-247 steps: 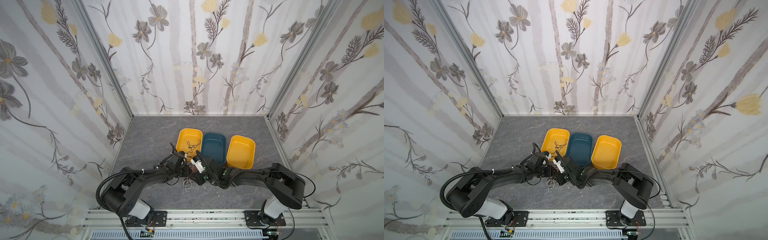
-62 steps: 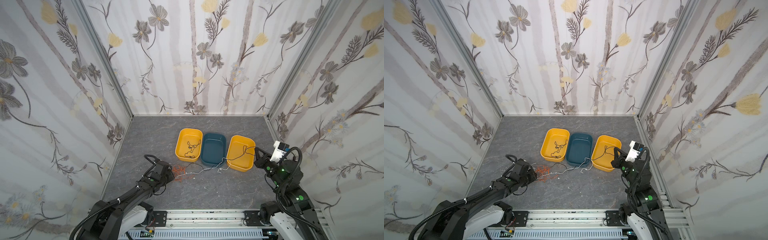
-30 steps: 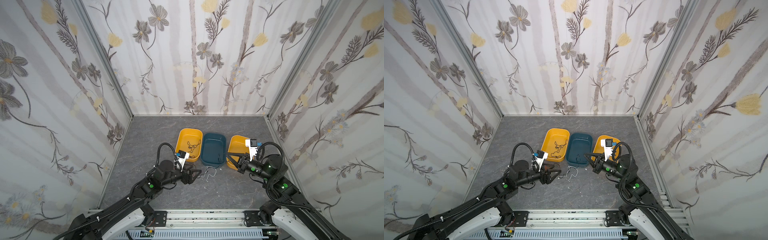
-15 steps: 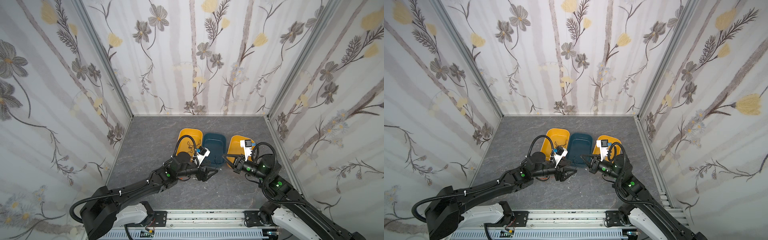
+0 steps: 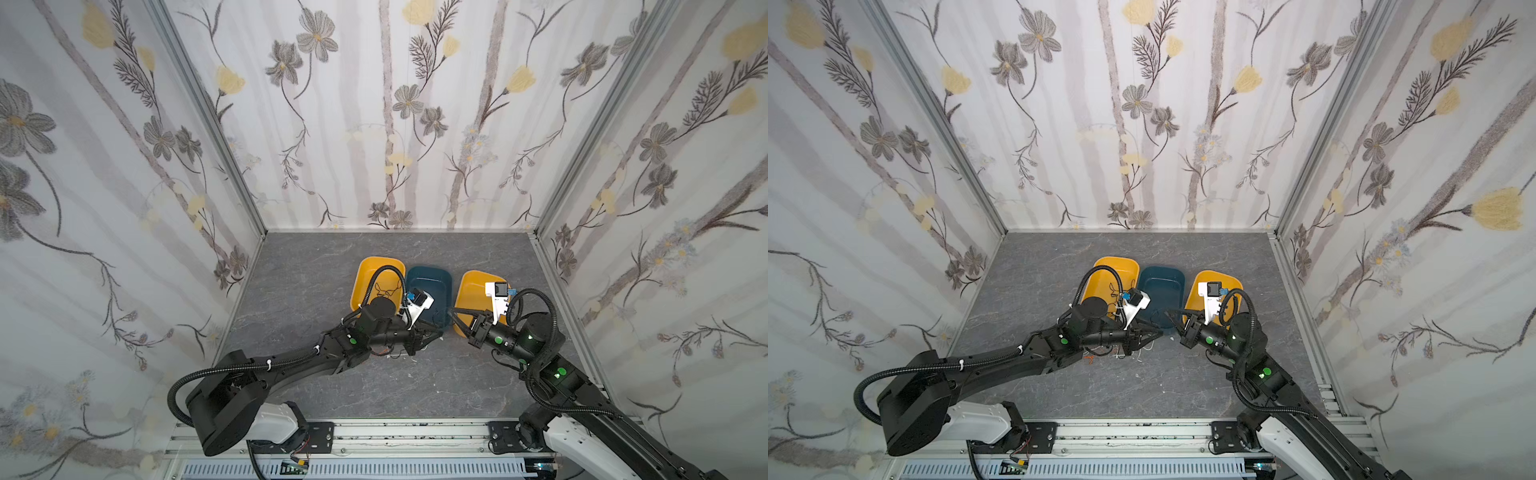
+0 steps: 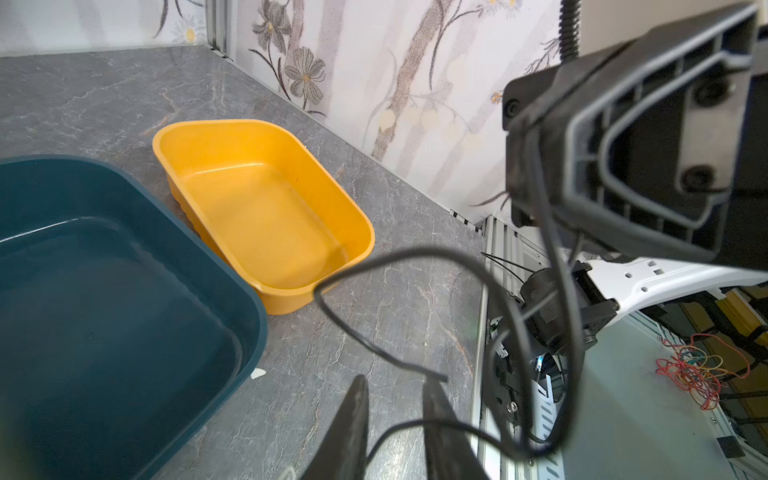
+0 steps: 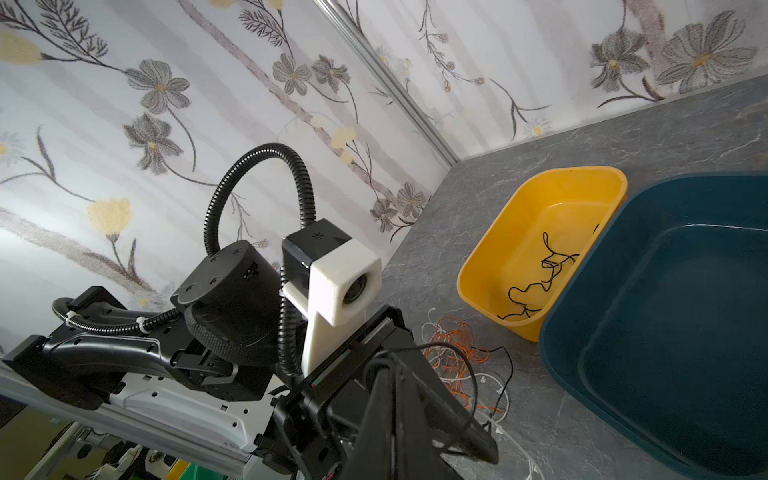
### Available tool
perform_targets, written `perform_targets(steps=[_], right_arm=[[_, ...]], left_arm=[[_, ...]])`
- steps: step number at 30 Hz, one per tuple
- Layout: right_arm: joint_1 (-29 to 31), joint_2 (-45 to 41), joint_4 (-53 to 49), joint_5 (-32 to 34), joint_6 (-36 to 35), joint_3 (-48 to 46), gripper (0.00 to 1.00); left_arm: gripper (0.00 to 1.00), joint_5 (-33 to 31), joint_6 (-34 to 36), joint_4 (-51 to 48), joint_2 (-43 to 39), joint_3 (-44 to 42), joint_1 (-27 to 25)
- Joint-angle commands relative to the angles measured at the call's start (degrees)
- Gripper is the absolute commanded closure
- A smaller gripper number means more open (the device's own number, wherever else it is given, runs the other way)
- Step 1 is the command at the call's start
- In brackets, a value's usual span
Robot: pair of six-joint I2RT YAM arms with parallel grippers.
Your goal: Untangle the cables
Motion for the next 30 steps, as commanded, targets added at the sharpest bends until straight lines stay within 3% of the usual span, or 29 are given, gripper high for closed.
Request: perform_targets(steps=[1, 6, 10, 15, 21, 26, 30], right_arm=[[-0.08, -1.00, -4.74, 6.22, -2.13, -0.45, 1.00], [-0.09, -1.06, -7.49, 8.23, -2.21, -2.14, 1.00], [-0.02, -1.70, -9.68, 9.16, -1.61, -3.55, 0.97], [-0.02, -4.06, -12.68, 12.10, -1.65, -5.83, 0.81], [-0.01, -6.07, -15.78, 13.05, -1.05, -8.37, 0.77], [0.13, -5.79, -11.25, 8.62, -0.30, -10.95, 0.75], [2.70, -1.13, -0.40, 5.11, 1.74, -13.47, 0.70]], left_arm=[[0.87, 0.03, -0.50, 1.83, -0.06, -0.16, 0.07], [1.00, -0.04, -1.10, 2.13, -0.04, -0.06, 0.02], [1.00, 0.34, -2.05, 1.79, 1.18, 0.83, 0.04], [1.00, -2.94, -3.88, 0.65, 2.78, 2.25, 0.04], [1.00, -7.40, -5.34, -2.81, 3.70, 4.98, 0.24], [1.00, -9.53, -7.81, -3.51, 3.32, 6.19, 0.71], [1.00, -11.30, -9.10, -5.23, 3.02, 7.93, 1.05]])
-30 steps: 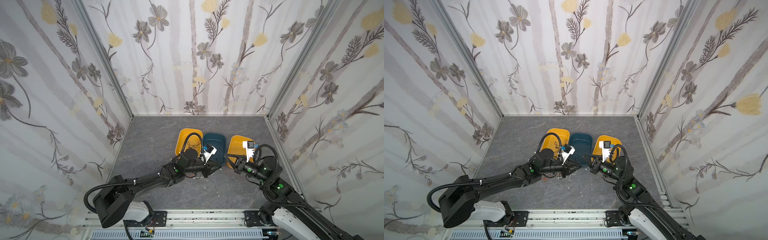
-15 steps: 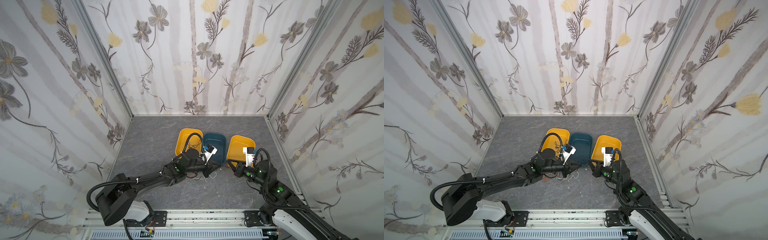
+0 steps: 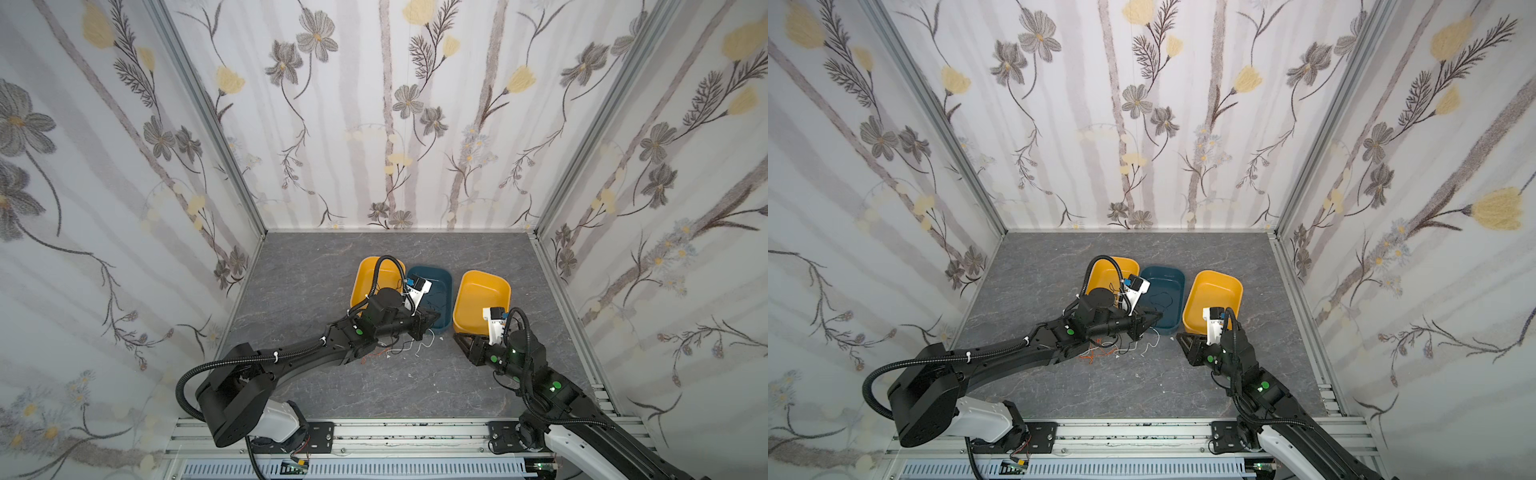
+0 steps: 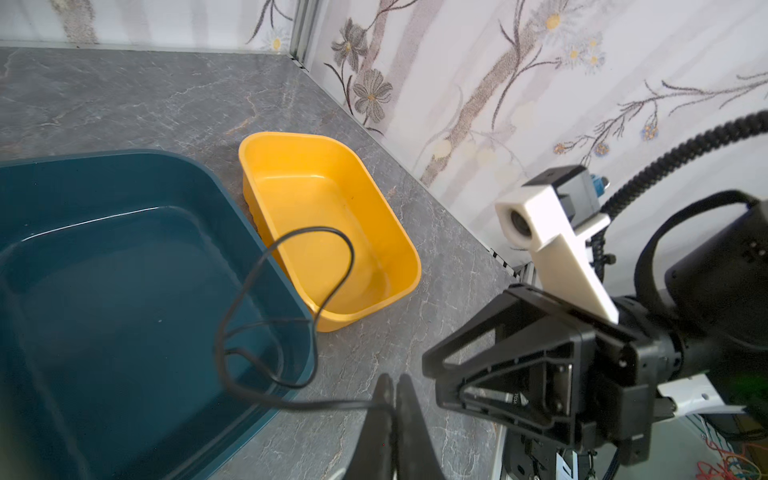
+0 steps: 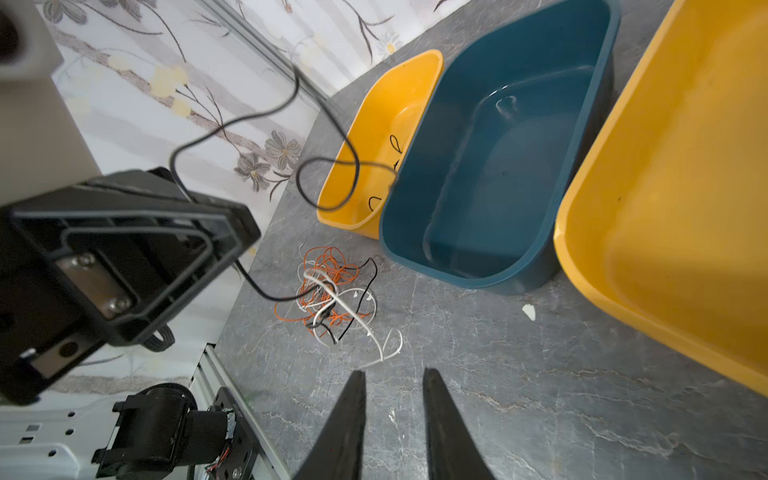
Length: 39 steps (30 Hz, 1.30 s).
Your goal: Untangle the cables
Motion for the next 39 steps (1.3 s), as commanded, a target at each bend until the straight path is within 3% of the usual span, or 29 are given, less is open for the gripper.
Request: perform_targets(steps=[1, 7, 12, 21, 29, 39], right_arm=[[2.38, 4.08, 12.58, -3.93, 2.68, -1.65, 0.69], [9.75, 17.30, 23.44, -4.87, 1.50, 0.87, 0.61], [12.54, 28.51, 28.70, -5.24, -1.23, 4.80, 0.61], [12.91, 40.57, 42.55, -7.68, -2.33, 7.54, 0.66], [12.94, 46.73, 47.19, -8.34, -2.29, 10.66, 0.66], [12.93, 50.80, 45.82, -7.17, -1.80, 12.06, 0.90]], left_arm=[[1.00, -2.65, -1.88, -1.34, -0.57, 1.68, 0.37], [1.00, -3.74, -3.31, -2.77, -1.06, 2.55, 1.60], [1.00, -5.24, -4.57, -4.47, -2.60, 3.06, 2.05], [1.00, -6.33, -6.29, -5.28, -6.77, 1.32, 3.67], [1.00, -6.06, -6.33, -5.75, -8.83, 0.32, 4.55], [1.00, -6.66, -6.65, -5.95, -11.59, -0.79, 5.17]])
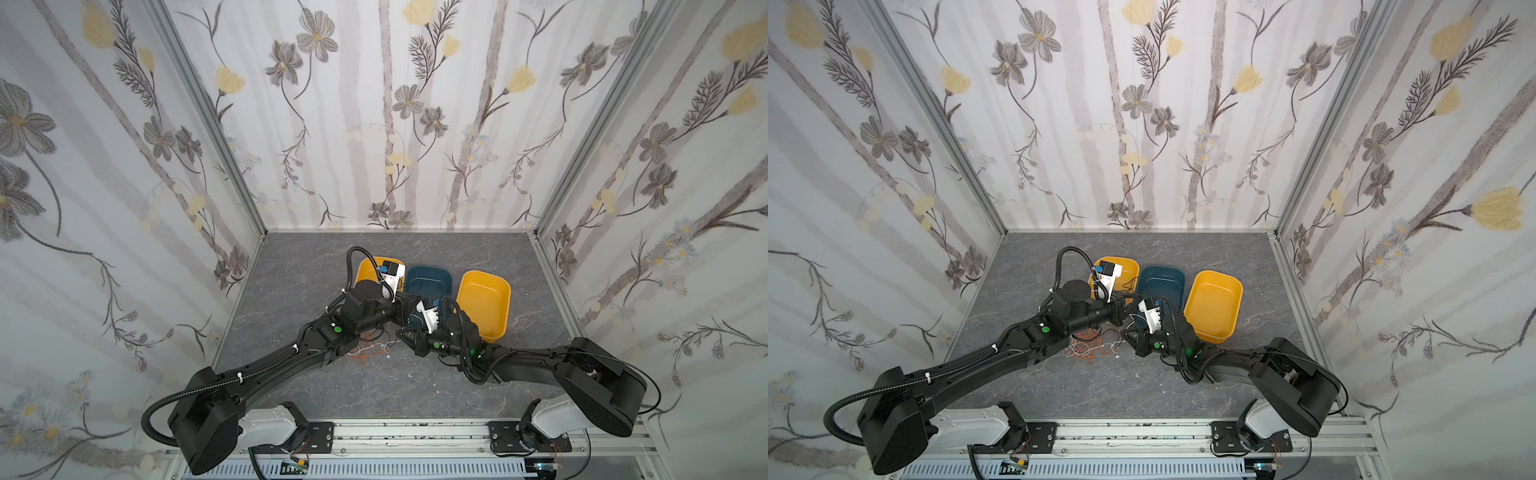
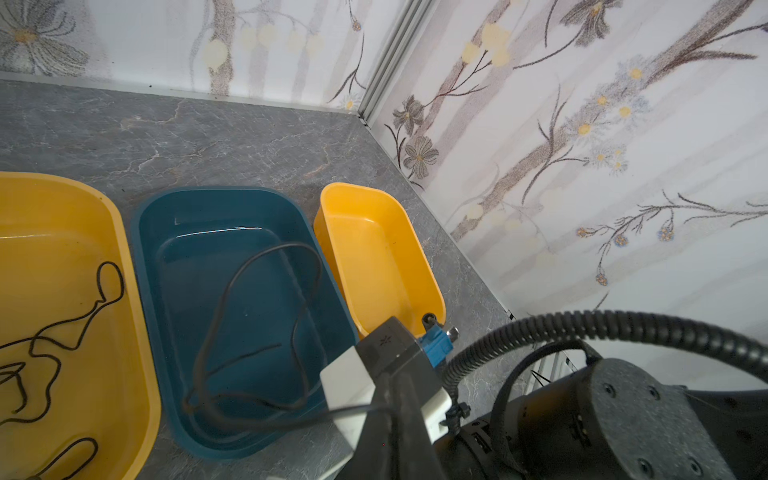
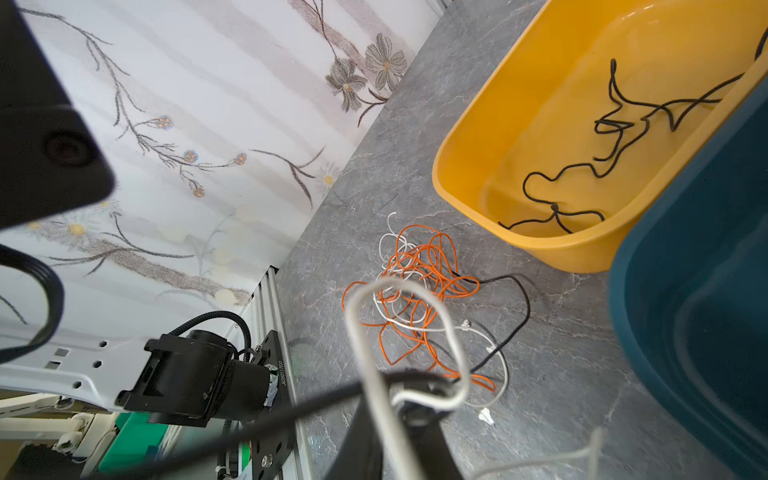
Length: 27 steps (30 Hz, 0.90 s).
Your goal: Untangle the cables
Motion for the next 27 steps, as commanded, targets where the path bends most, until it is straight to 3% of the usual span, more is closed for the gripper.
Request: perform_targets(steps=[1, 9, 13, 20, 27], right_arm=[[0.03, -0.06, 1.50, 0.33, 0.44, -0.02, 0.91], [0.11, -1.80, 1.09, -0.01, 0.66, -1.71, 0.93], [0.39, -1.77, 1.62, -1.39, 0.31, -1.94, 0.87], [0.72, -0.79, 2.98, -1.88, 0.57, -1.42, 0.85], [1.00, 0.20, 1.60, -1.08, 0.51, -0.72, 0.90]], left_arm=[[1.00, -0.93, -0.71, 1.01, -1.27, -0.40, 0.27], [1.00, -1.96, -0.82, 0.52, -2.41, -0.91, 1.04], [1.00, -2.10, -0.89, 0.51, -2.54, -0.66, 1.22], [1.00, -1.50, -1.35, 0.61, -2.60, -0.63, 1.22], [1.00, -2.84, -0.84, -0.81, -4.31, -0.22, 1.22]])
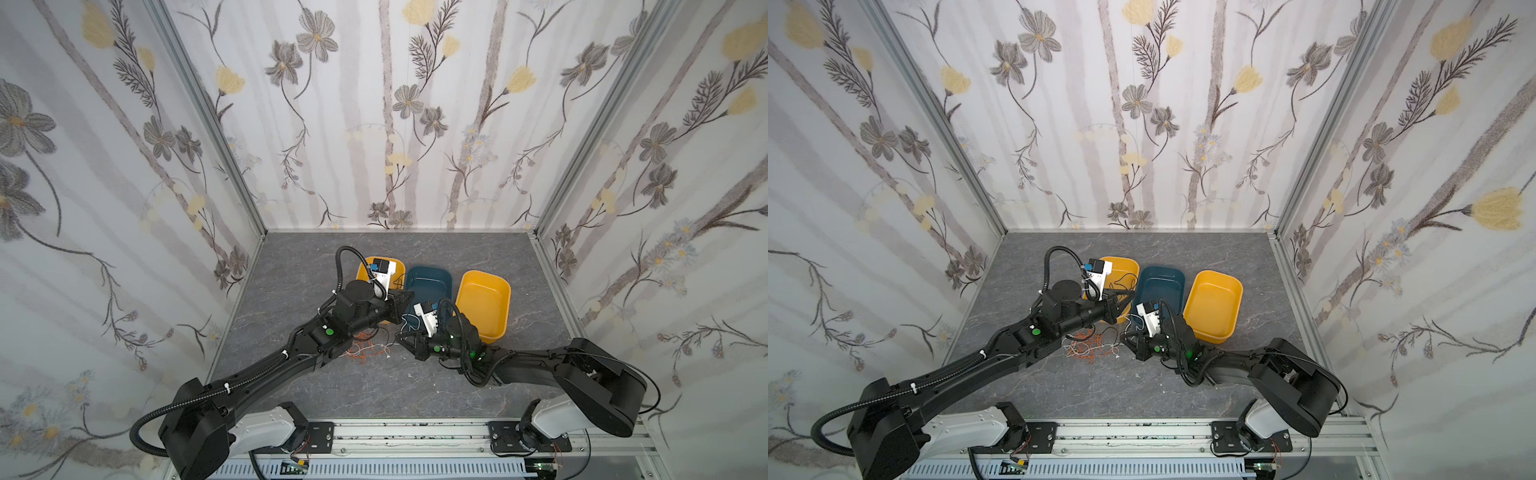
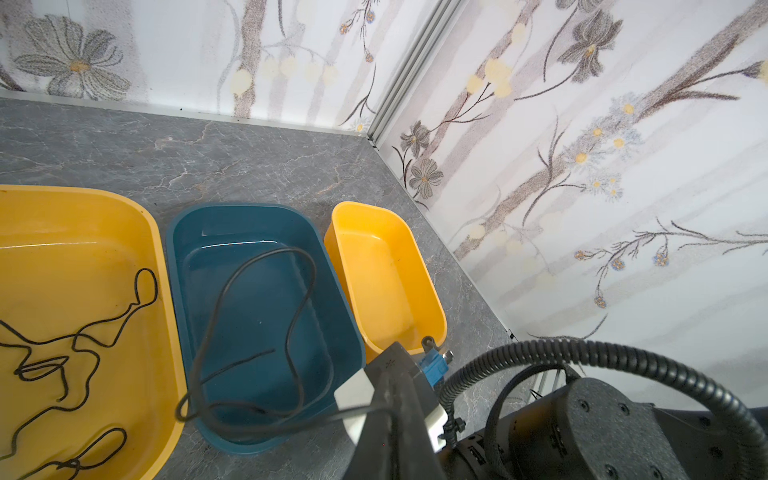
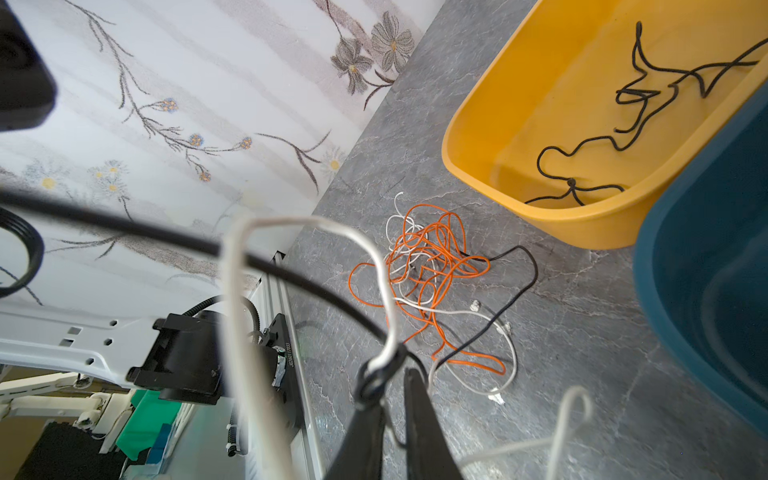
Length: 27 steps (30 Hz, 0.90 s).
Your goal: Untangle the cables
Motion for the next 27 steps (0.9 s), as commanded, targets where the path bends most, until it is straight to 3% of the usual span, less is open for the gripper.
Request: perform_targets(steps=[1, 19, 27], right_arm=[[0.12, 0.18, 1.12, 0.88, 0.18, 0.22, 0.91], [0.43, -1.14, 0.70, 1.13, 1.45, -2.96, 0.98], [1.33, 0.65, -1.03, -0.21, 2.35, -2.53, 0.98]], left_arm=[[1.00, -1.49, 0.66, -0.38, -1.29, 0.92, 0.15], [1.00, -5.91, 4.05, -10.33, -9.38, 5.15, 5.52], [1.00, -5.11, 5.83, -12.84, -9.81, 9.53, 6.69]])
